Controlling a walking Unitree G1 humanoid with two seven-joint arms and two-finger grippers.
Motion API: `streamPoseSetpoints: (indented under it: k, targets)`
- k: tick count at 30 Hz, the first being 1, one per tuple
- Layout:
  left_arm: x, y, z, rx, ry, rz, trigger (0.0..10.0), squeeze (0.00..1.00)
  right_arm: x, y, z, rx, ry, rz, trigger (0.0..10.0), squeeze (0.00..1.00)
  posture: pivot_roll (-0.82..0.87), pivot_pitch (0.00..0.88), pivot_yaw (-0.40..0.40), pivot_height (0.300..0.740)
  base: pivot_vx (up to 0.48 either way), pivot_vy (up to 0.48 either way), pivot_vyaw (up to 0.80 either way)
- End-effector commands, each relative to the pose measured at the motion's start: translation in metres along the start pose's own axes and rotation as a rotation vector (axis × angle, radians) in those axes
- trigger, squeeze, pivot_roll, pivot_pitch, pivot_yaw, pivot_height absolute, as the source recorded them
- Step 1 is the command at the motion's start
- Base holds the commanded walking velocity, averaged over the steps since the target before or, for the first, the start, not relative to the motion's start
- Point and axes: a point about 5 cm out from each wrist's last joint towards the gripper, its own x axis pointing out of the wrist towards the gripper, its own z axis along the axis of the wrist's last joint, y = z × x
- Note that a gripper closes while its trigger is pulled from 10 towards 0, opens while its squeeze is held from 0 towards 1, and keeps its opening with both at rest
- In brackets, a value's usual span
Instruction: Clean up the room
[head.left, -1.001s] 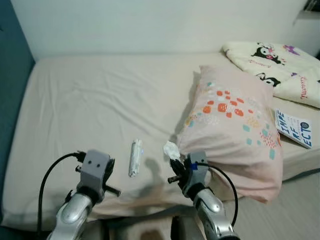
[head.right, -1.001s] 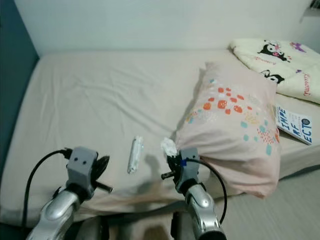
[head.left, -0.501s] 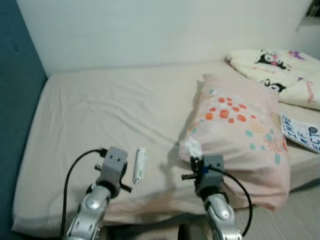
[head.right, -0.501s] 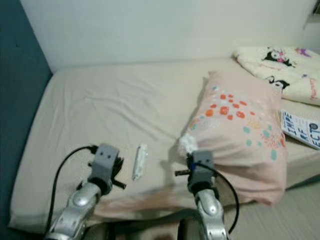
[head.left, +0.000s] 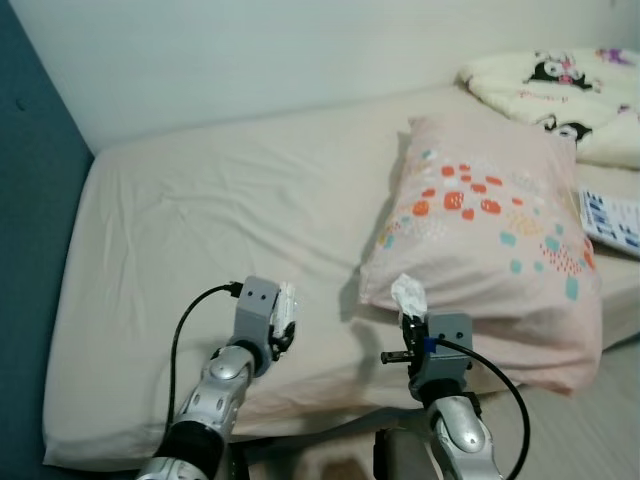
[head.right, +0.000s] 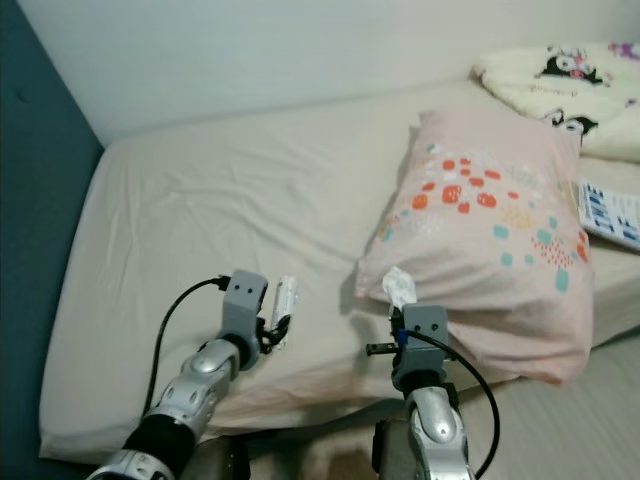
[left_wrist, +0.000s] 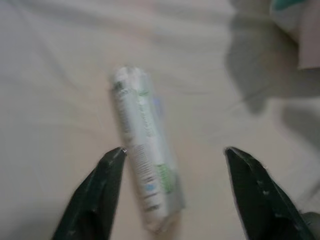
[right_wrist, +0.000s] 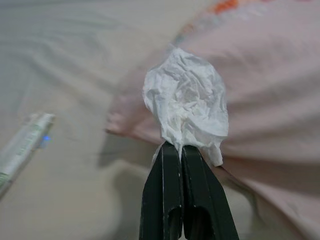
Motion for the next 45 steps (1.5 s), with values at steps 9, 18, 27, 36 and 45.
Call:
streamPoseSetpoints:
  k: [9,18,27,36,45]
  targets:
    - [0.011,-0.025,-0.015,-0.108,0.144,-0.087,10.0,1.00,-0.017,-0.006,0.001,0.011,0.041,-0.054,10.0,0.00,-0.13,0.278,0.142,0.597,0.000,0.000,0.00]
    - [0.018,-0.025,-0.012,-0.132,0.151,0.043,10.0,1.00,-0.024,-0.006,0.005,0.005,0.045,-0.071,10.0,0.00,-0.14,0.290,0.159,0.597,0.000,0.000,0.00]
    - [0.022,-0.041,0.011,-0.302,-0.002,-0.196,10.0,1.00,-0.029,-0.003,0.007,0.008,0.054,-0.055,10.0,0.00,-0.14,0.294,0.158,0.597,0.000,0.000,0.00]
    - [0.014,-0.057,0.008,-0.070,-0.038,-0.483,10.0,1.00,-0.030,0.001,0.007,0.018,0.070,-0.035,10.0,0.00,-0.14,0.290,0.144,0.597,0.000,0.000,0.00]
    - [0.022,-0.027,0.038,0.023,-0.194,-0.228,10.0,1.00,-0.029,0.001,0.009,0.019,0.070,-0.031,10.0,0.00,-0.15,0.294,0.144,0.597,0.000,0.000,0.00]
